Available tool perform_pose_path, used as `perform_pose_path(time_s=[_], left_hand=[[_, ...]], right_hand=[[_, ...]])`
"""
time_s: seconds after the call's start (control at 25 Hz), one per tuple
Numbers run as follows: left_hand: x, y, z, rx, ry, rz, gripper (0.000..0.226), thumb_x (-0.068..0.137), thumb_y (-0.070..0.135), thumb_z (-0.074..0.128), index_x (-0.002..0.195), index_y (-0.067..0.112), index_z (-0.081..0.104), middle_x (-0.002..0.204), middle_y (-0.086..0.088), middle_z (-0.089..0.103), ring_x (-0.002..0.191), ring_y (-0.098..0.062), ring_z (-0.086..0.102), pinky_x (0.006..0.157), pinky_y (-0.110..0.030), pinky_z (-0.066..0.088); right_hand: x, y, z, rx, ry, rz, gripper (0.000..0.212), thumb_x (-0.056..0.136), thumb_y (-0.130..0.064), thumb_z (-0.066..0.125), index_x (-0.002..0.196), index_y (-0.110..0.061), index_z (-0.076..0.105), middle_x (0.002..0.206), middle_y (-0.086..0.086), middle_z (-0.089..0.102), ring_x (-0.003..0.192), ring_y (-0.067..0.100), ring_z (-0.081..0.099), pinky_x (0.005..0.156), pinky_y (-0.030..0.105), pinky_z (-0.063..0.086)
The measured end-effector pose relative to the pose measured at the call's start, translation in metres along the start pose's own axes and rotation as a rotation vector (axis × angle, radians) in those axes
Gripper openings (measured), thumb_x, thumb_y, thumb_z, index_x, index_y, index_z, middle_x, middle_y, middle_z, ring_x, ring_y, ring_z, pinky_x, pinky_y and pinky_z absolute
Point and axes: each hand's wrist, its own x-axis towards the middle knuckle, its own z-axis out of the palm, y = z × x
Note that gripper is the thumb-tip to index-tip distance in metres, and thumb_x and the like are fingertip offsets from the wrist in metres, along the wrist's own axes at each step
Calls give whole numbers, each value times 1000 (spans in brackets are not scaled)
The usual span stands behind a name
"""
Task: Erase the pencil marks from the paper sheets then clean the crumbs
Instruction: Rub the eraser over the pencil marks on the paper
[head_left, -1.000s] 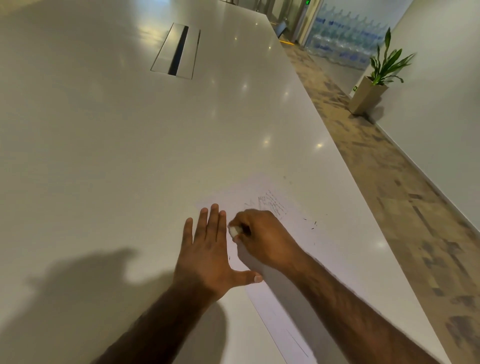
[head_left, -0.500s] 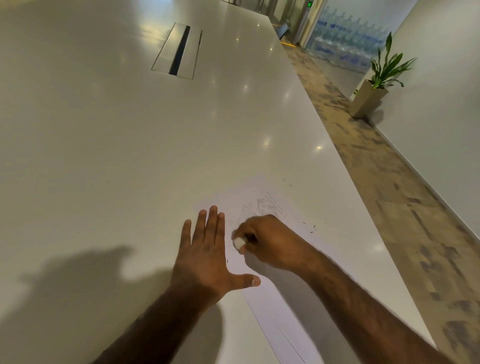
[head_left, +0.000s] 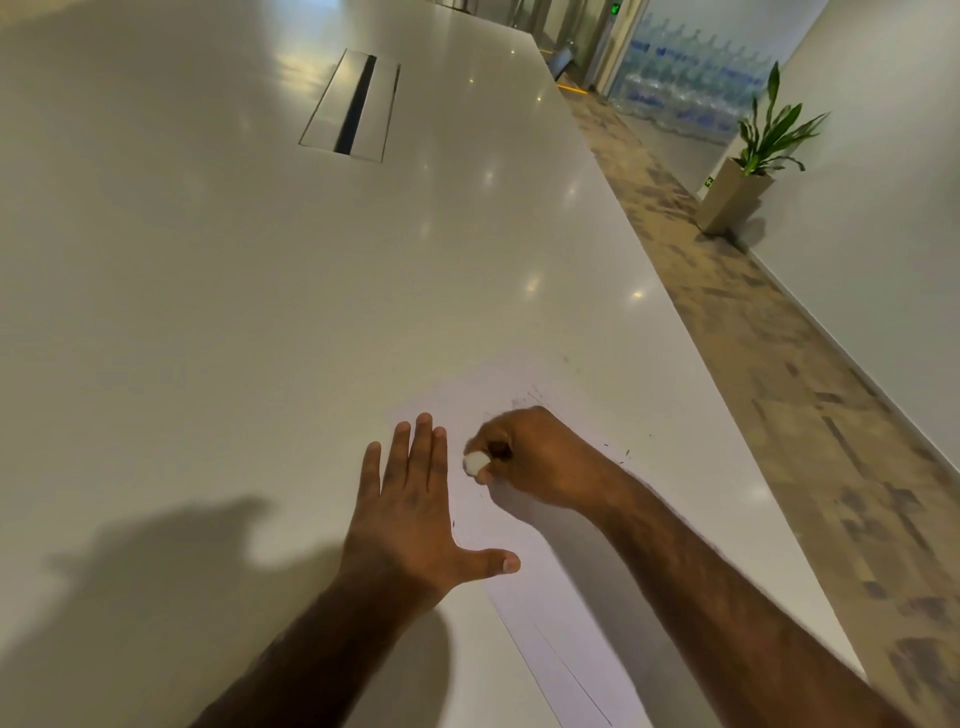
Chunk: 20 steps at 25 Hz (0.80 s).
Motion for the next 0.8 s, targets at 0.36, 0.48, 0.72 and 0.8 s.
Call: perform_pose_path(time_s=[0.36, 0.48, 0.72, 0.8], left_hand=[[7, 3, -4, 82, -15, 58, 140, 54, 109, 6, 144, 16, -47, 149, -5, -59, 139, -24, -54, 114, -52, -35], [16, 9, -6, 52, 9, 145, 133, 60, 104, -5, 160, 20, -25, 159, -1, -47, 145, -21, -45, 118, -46, -29], [17, 13, 0, 39, 10, 71, 143, 51, 110, 4, 151, 19, -39, 158, -2, -47, 148, -23, -41, 123, -48, -23], [17, 11, 2, 77, 17, 55, 138, 52, 107, 1, 146, 18, -44, 160, -5, -46, 150, -24, -39, 124, -52, -20]], right_hand=[[-43, 39, 11, 449, 344, 320, 8, 87, -23, 80, 92, -28, 77, 89, -15, 76, 84, 2, 70, 70, 11, 51], [-48, 40, 24, 466, 427, 310, 17, 89, -22, 77, 103, -30, 70, 82, -18, 71, 76, 1, 66, 67, 11, 50], [-48, 25, 32, 377, 468, 292, 6, 91, -28, 75, 94, -29, 70, 84, -16, 71, 80, 0, 66, 67, 11, 51], [-52, 8, 48, 327, 387, 181, 6, 89, -33, 73, 90, -30, 69, 83, -16, 71, 77, 3, 67, 66, 17, 56]])
